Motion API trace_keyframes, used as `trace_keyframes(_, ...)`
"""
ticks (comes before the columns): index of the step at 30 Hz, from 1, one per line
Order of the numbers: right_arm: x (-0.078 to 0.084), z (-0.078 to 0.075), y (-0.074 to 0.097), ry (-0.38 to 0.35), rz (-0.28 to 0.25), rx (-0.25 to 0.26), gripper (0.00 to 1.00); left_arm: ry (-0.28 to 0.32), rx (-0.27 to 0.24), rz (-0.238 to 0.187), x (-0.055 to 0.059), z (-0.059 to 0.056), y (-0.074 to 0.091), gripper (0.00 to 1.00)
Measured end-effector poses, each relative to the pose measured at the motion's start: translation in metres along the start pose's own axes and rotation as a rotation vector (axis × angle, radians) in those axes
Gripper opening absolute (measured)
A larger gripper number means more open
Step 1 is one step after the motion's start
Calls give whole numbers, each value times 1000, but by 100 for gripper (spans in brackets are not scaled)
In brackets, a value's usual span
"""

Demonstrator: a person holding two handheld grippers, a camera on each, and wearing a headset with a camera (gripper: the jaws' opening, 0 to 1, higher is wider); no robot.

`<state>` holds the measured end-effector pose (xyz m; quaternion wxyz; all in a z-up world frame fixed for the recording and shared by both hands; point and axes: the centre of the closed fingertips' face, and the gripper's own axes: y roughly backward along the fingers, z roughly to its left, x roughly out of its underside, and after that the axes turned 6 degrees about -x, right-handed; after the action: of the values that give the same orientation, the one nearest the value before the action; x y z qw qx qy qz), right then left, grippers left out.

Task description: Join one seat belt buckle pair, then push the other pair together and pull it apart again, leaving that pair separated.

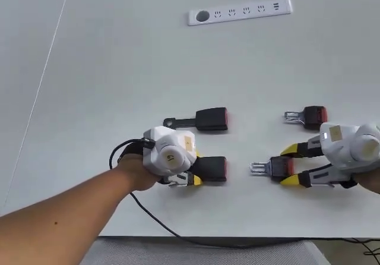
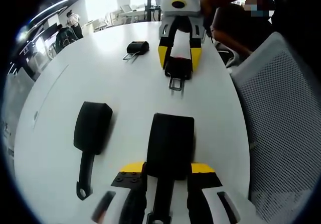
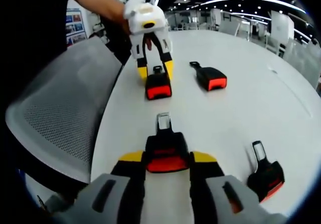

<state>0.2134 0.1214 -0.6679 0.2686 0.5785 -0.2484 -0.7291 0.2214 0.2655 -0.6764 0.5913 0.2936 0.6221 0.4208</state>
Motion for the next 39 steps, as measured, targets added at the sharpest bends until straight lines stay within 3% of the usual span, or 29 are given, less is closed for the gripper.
trace_keyframes(21,-26,-1,-35,6,-10,-8,33,-4,-7,18,1,0,-1,31)
trace_keyframes(39,-34,0,-45,7,9,-10,33,-37,-8,34,0,0,-1,31)
